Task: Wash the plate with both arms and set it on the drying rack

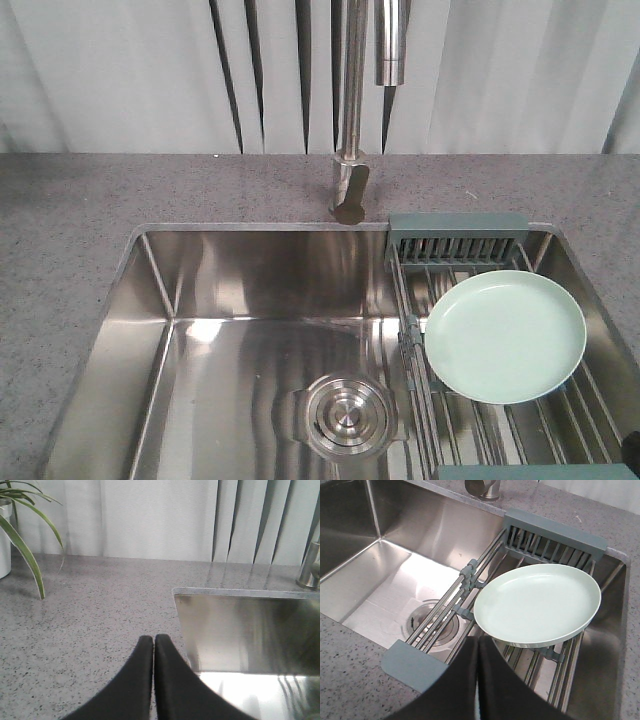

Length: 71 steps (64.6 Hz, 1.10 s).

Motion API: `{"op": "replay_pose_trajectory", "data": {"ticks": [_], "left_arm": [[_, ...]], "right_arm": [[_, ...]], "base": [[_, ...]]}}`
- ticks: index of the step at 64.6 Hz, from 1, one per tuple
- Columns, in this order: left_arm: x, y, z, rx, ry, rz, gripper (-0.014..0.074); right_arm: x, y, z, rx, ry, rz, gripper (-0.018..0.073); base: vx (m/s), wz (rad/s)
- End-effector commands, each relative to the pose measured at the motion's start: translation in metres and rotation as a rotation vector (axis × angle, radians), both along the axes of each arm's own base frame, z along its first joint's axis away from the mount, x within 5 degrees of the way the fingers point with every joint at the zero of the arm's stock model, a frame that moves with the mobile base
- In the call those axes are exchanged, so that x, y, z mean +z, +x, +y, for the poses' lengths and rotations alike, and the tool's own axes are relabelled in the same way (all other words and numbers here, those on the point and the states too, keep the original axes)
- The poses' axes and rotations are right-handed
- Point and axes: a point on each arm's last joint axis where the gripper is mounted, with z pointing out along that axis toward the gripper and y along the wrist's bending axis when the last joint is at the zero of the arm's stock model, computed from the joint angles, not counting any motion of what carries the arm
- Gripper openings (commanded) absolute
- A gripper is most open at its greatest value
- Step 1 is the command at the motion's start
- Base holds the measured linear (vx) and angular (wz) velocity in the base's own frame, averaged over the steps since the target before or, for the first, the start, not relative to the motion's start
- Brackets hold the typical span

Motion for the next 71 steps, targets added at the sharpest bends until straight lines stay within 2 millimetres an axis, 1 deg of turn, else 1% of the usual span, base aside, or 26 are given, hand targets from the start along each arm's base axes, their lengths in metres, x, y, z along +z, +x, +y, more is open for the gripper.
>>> {"op": "replay_pose_trajectory", "data": {"ticks": [1, 45, 54, 60, 66, 71], "left_arm": [[0.001, 0.000, -0.001, -0.006, -0.009, -0.076, -0.0006], [0.001, 0.000, -0.001, -0.006, -0.009, -0.075, -0.0006], [0.001, 0.000, -0.001, -0.006, -0.009, -0.075, -0.0006], [0.001, 0.000, -0.001, -0.006, -0.009, -0.075, -0.0006], [0.001, 0.000, -0.001, -0.006, -0.009, -0.075, -0.0006], [0.001, 0.000, -0.001, -0.006, -0.009, -0.075, -0.0006]], "right_arm": [[0.012, 0.003, 0.000, -0.017, 0.027, -0.069, -0.0006], [0.012, 0.003, 0.000, -0.018, 0.026, -0.069, -0.0006], [0.012, 0.004, -0.004, -0.039, -0.018, -0.083, -0.0006], [0.004, 0.009, -0.006, -0.091, 0.017, -0.116, -0.0006], [-0.015, 0.016, -0.009, -0.150, 0.096, -0.182, -0.0006], [-0.032, 0.016, -0.012, -0.194, 0.150, -0.228, -0.0006]], "base": [[0.00, 0.00], [0.00, 0.00], [0.00, 0.00], [0.00, 0.00], [0.00, 0.00], [0.00, 0.00]]}}
